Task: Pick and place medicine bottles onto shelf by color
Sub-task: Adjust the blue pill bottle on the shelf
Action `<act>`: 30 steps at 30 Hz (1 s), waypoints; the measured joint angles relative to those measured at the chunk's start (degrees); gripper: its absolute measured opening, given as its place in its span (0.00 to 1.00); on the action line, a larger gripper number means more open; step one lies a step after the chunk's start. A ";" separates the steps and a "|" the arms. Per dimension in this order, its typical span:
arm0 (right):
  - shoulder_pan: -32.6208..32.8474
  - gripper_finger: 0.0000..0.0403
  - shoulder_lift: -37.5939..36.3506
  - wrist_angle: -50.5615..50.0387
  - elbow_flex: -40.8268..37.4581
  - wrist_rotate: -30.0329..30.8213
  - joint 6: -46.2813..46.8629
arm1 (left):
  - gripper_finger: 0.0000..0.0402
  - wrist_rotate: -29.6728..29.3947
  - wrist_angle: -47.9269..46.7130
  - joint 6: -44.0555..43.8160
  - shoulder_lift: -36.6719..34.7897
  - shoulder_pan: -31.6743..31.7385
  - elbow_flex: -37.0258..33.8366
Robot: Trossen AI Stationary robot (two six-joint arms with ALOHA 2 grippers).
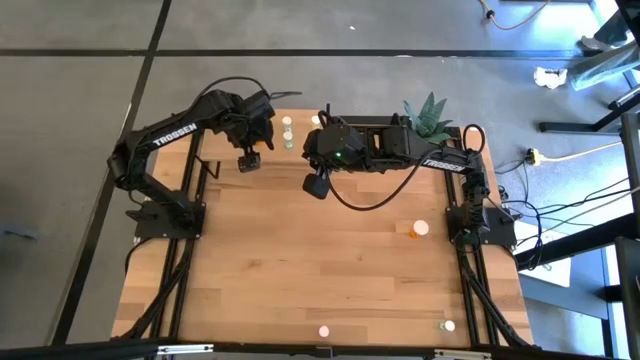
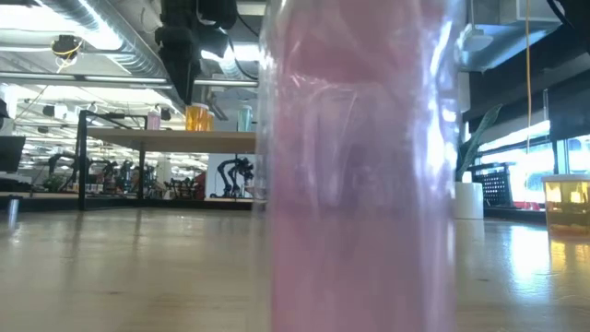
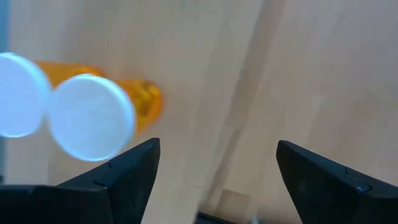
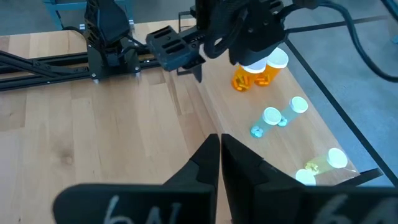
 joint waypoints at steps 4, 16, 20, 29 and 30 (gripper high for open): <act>0.00 0.05 0.00 0.00 0.00 0.00 -0.02 | 0.79 2.13 -0.34 -1.69 -0.16 -1.76 0.00; 0.00 0.05 0.00 0.00 0.00 0.00 0.00 | 0.79 7.81 10.94 4.97 -0.50 -5.23 -0.29; 0.00 0.05 0.00 0.00 0.00 0.00 0.00 | 0.79 9.45 13.94 6.06 -0.44 -5.25 -2.08; 0.01 0.05 0.00 -0.02 0.00 0.00 0.00 | 0.79 12.28 20.45 6.11 -0.37 -5.57 -5.51; 0.00 0.05 0.00 0.00 0.00 -0.02 0.00 | 0.79 12.30 21.38 6.11 -0.37 -5.73 -5.89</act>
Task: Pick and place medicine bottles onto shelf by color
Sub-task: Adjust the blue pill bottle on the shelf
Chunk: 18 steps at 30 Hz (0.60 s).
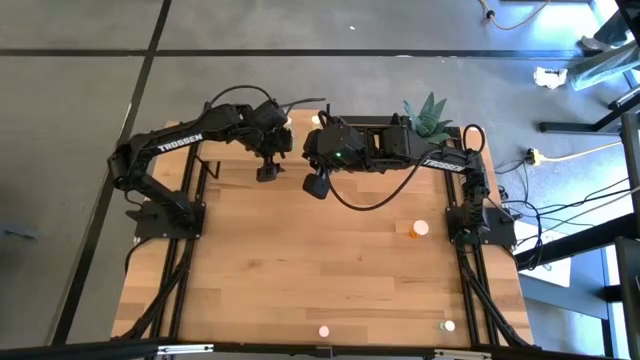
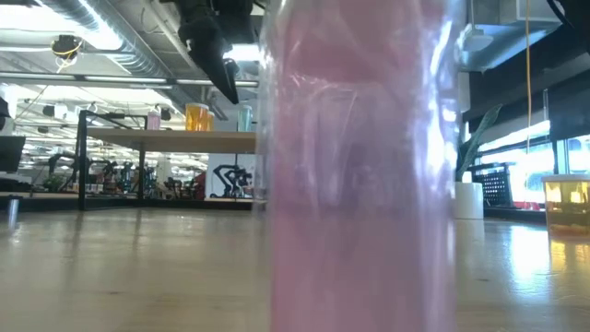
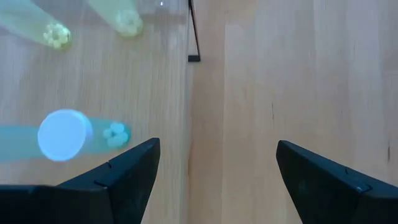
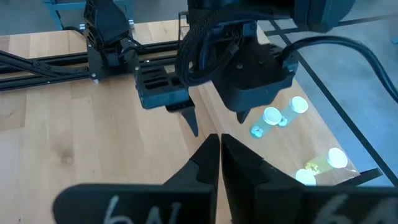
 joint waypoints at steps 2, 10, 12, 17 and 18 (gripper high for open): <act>0.00 0.05 0.00 0.00 0.00 0.02 0.00 | 0.79 -0.27 1.88 0.00 0.00 -0.39 -1.09; 0.00 0.05 0.00 0.00 0.00 0.02 0.00 | 0.79 -3.08 6.38 0.04 0.04 -0.76 -3.53; 0.00 0.05 0.00 0.00 0.00 0.02 0.00 | 0.79 -4.28 7.02 0.06 0.04 -0.76 -3.53; 0.01 0.05 0.00 0.00 0.00 0.01 -0.01 | 0.79 -5.83 7.54 0.09 0.04 -0.78 -3.53; 0.00 0.05 0.00 0.00 0.00 0.02 0.00 | 0.79 -5.91 7.54 0.11 0.04 -0.76 -3.53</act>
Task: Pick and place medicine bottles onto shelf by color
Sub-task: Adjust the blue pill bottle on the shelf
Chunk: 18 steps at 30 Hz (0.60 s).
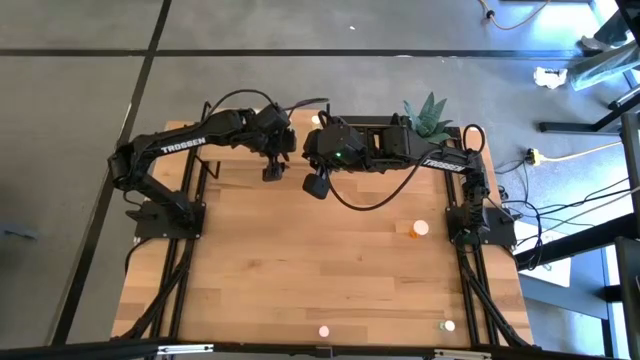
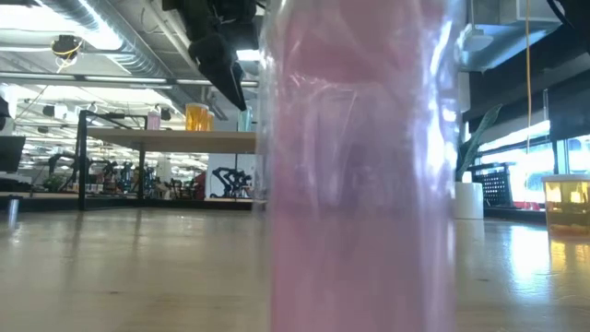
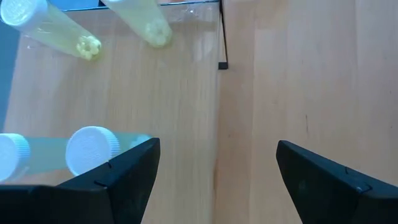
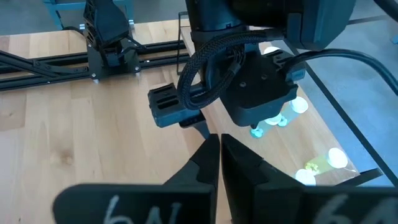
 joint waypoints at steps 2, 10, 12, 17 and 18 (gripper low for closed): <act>0.00 0.05 0.00 0.00 0.00 0.00 0.00 | 0.79 -0.45 -0.02 0.60 0.00 0.10 0.00; 0.01 0.05 0.00 0.00 0.00 -0.01 -0.01 | 0.79 -1.56 0.20 1.00 0.00 0.11 0.00; 0.00 0.05 0.00 0.00 0.00 0.00 0.00 | 0.79 -2.25 0.30 1.00 0.17 0.13 0.00; 0.00 0.05 0.00 0.00 0.00 0.00 -0.01 | 0.79 -2.91 0.72 0.98 0.70 0.58 0.00; 0.00 0.05 0.00 0.00 0.00 0.00 0.00 | 0.79 -2.92 0.69 0.96 0.85 0.61 0.00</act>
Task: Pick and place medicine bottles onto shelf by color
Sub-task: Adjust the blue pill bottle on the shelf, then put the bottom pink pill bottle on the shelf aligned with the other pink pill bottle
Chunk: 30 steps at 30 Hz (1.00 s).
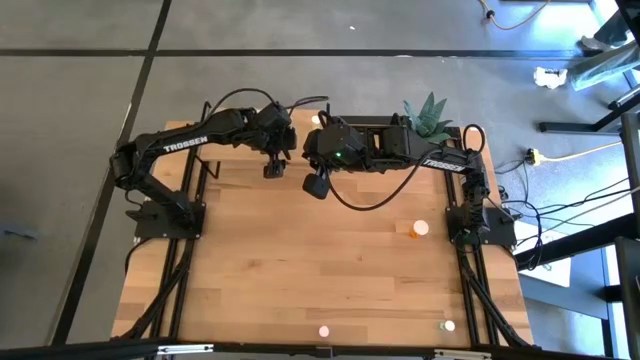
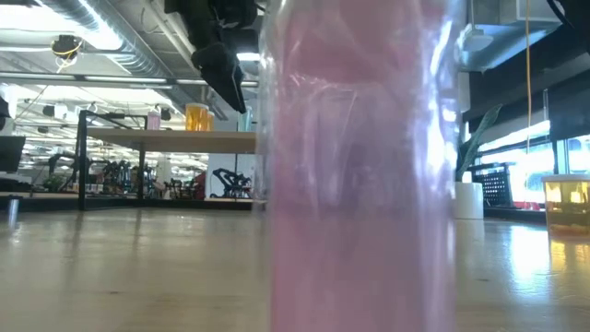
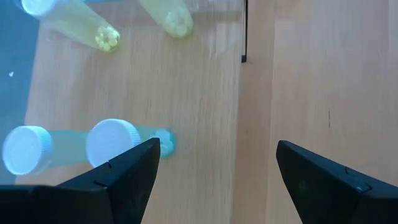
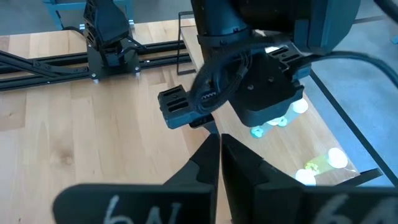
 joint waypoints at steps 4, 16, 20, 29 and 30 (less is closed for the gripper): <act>0.00 0.05 0.00 0.08 0.00 0.00 0.00 | 0.79 -0.70 0.31 0.03 -0.02 -0.04 0.00; 0.00 0.05 0.00 0.22 0.00 -0.01 0.00 | 0.79 -4.77 0.26 -0.17 -0.02 0.24 0.00; 0.00 0.05 0.00 0.22 0.00 0.00 -0.01 | 0.79 -5.64 0.29 -0.20 -0.02 0.24 0.00; 0.00 0.05 0.00 0.22 0.00 0.00 -0.01 | 0.79 -3.92 -0.16 -4.48 -0.50 -1.13 0.00; 0.00 0.05 0.00 0.22 0.00 -0.01 0.00 | 0.79 -3.67 -0.15 -4.50 -0.71 -1.58 0.00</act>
